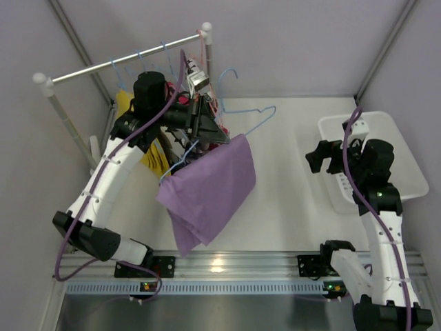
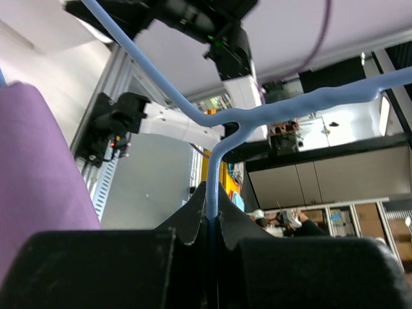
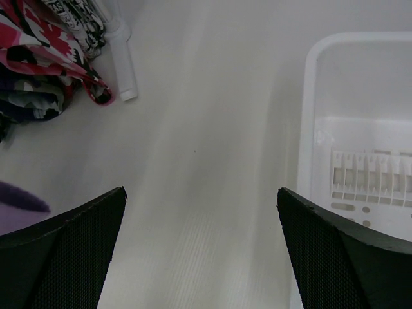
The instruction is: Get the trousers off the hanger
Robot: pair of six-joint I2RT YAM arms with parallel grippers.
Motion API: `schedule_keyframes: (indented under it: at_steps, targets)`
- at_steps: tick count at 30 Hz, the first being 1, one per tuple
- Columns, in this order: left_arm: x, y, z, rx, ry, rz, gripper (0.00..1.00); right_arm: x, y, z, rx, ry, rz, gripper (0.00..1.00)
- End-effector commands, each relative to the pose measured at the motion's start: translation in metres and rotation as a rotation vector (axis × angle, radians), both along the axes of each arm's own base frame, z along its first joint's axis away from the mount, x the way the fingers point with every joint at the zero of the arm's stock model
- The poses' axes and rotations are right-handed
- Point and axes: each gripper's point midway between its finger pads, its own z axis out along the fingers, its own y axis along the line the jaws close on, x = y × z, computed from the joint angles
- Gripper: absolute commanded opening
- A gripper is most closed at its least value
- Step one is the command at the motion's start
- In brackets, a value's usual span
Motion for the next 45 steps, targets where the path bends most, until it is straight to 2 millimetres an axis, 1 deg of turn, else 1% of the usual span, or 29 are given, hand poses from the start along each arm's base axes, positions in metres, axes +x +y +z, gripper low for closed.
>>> schedule_keyframes:
  at_steps: [1,2,3,5,6,7,9,10,11,14,15,16,17,18,19,21,22,23,25,26,27,31,32,34,35,39,41,44,45]
  targets:
    - [0.016,-0.017,-0.01,0.083,-0.046,0.121,0.0,-0.003,0.0,0.004,-0.012,-0.017,-0.004,0.99]
    - [0.021,-0.023,-0.016,0.108,-0.051,0.143,0.0,-0.004,0.0,0.005,-0.017,-0.021,-0.007,0.99]
    - [0.021,-0.027,-0.007,0.116,-0.091,0.172,0.0,-0.004,-0.001,0.004,-0.017,-0.017,-0.01,0.99]
    - [0.03,-0.04,-0.009,0.163,-0.147,0.246,0.0,-0.006,-0.002,0.005,-0.021,-0.022,-0.018,1.0]
    - [0.032,-0.043,0.004,0.146,-0.189,0.267,0.0,-0.006,-0.003,0.005,-0.024,-0.024,-0.021,0.99]
    - [0.037,-0.048,0.008,0.144,-0.204,0.287,0.0,-0.007,-0.003,0.005,-0.023,-0.025,-0.023,0.99]
    - [0.062,-0.06,0.001,0.161,-0.162,0.332,0.0,-0.009,-0.003,0.003,-0.024,-0.022,-0.021,0.99]
    - [0.067,-0.064,0.012,0.141,-0.169,0.346,0.0,-0.011,-0.002,0.002,-0.024,-0.023,-0.017,0.99]
    - [0.078,-0.072,0.011,0.128,-0.145,0.361,0.0,-0.013,0.0,0.002,-0.017,-0.02,-0.004,1.0]
    - [0.079,-0.092,0.02,0.098,-0.166,0.38,0.0,-0.018,0.005,0.004,-0.048,-0.049,0.048,1.0]
    - [0.086,-0.097,0.028,0.073,-0.189,0.435,0.0,-0.019,0.006,0.005,-0.054,-0.058,0.06,1.0]
    - [0.084,-0.104,0.033,0.054,-0.196,0.45,0.0,-0.022,0.007,0.007,-0.055,-0.073,0.068,0.99]
    - [0.089,-0.108,0.036,0.034,-0.186,0.479,0.0,-0.023,0.011,0.009,-0.05,-0.082,0.087,0.99]
    - [0.099,-0.11,0.047,-0.002,-0.203,0.535,0.0,-0.024,0.012,0.012,-0.052,-0.096,0.1,1.0]
    - [0.1,-0.115,0.05,-0.012,-0.197,0.548,0.0,-0.027,0.015,0.015,-0.053,-0.114,0.114,0.99]
    - [0.118,-0.123,0.056,-0.015,-0.162,0.625,0.0,-0.032,0.019,0.021,-0.064,-0.153,0.151,0.99]
    - [0.121,-0.126,0.061,-0.031,-0.152,0.64,0.0,-0.034,0.021,0.023,-0.07,-0.167,0.167,1.0]
    - [0.127,-0.132,0.06,-0.045,-0.113,0.65,0.0,-0.037,0.025,0.022,-0.073,-0.175,0.193,1.0]
    - [0.131,-0.137,0.072,-0.091,-0.102,0.683,0.0,-0.043,0.028,0.023,-0.111,-0.212,0.236,1.0]
    - [0.137,-0.143,0.069,-0.084,-0.106,0.706,0.0,-0.046,0.032,0.02,-0.116,-0.214,0.264,0.99]
    - [0.136,-0.144,0.078,-0.099,-0.118,0.725,0.0,-0.048,0.032,0.019,-0.143,-0.231,0.285,0.99]
    - [0.132,-0.16,0.084,-0.146,-0.104,0.731,0.0,-0.063,0.042,0.011,-0.21,-0.314,0.382,0.99]
    - [0.135,-0.162,0.085,-0.161,-0.095,0.739,0.0,-0.064,0.042,0.0,-0.225,-0.309,0.397,1.0]
    - [0.137,-0.163,0.091,-0.183,-0.095,0.746,0.0,-0.066,0.037,-0.009,-0.311,-0.356,0.406,0.99]
    - [0.139,-0.163,0.093,-0.195,-0.094,0.755,0.0,-0.064,0.035,-0.024,-0.333,-0.344,0.408,0.99]
    - [0.138,-0.164,0.102,-0.24,-0.067,0.75,0.0,-0.056,0.025,-0.045,-0.439,-0.405,0.381,0.99]
    - [0.135,-0.164,0.109,-0.266,-0.043,0.739,0.0,-0.056,0.028,-0.053,-0.453,-0.422,0.412,1.0]
    - [0.125,-0.163,0.124,-0.328,-0.005,0.692,0.0,-0.057,0.037,-0.057,-0.441,-0.458,0.464,0.99]
    - [0.123,-0.165,0.124,-0.338,0.009,0.677,0.0,-0.057,0.04,-0.052,-0.441,-0.497,0.471,1.0]
